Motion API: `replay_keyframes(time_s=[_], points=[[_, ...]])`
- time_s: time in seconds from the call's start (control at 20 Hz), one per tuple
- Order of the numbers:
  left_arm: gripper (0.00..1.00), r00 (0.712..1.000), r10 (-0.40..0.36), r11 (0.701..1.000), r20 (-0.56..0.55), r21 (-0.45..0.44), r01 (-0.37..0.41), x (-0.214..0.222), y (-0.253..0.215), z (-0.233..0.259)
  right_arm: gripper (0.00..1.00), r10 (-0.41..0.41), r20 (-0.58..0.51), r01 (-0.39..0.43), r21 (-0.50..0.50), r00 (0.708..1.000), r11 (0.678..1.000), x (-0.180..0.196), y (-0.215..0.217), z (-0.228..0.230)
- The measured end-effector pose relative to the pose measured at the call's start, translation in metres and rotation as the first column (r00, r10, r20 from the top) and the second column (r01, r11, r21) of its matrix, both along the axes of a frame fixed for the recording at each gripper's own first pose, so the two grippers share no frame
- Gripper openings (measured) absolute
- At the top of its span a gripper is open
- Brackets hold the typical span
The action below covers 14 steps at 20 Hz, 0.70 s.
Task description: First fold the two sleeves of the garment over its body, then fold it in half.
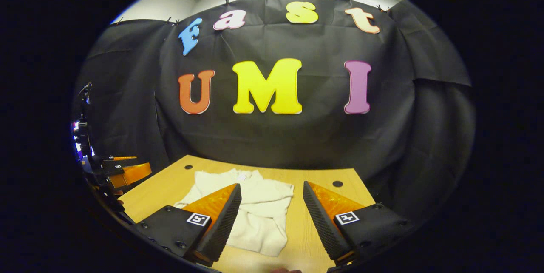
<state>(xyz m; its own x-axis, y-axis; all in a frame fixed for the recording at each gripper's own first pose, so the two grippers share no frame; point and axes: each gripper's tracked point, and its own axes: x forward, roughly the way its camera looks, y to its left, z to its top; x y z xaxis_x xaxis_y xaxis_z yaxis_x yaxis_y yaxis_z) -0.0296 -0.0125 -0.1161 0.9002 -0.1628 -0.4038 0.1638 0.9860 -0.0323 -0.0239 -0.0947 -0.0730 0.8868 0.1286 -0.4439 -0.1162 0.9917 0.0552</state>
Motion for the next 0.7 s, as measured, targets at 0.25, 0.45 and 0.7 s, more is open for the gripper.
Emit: replay_keyframes(time_s=[0.25,0.45,0.7], points=[[0.97,0.952,-0.03,0.999,-0.306,0.026,0.04,-0.047,0.028,-0.102,0.89,-0.022,-0.302,0.026,0.009,0.953,1.0,-0.038,-0.033,-0.101],[0.97,0.884,-0.01,1.0,-0.467,-0.004,0.009,-0.07,0.048,-0.153,0.89,-0.038,-0.437,0.035,-0.016,0.898,0.999,-0.063,-0.054,-0.158],[0.99,0.807,0.037,0.989,-0.589,-0.093,-0.113,-0.064,0.051,-0.187,0.94,-0.033,-0.547,0.036,-0.005,0.837,0.999,-0.064,-0.048,-0.22]])
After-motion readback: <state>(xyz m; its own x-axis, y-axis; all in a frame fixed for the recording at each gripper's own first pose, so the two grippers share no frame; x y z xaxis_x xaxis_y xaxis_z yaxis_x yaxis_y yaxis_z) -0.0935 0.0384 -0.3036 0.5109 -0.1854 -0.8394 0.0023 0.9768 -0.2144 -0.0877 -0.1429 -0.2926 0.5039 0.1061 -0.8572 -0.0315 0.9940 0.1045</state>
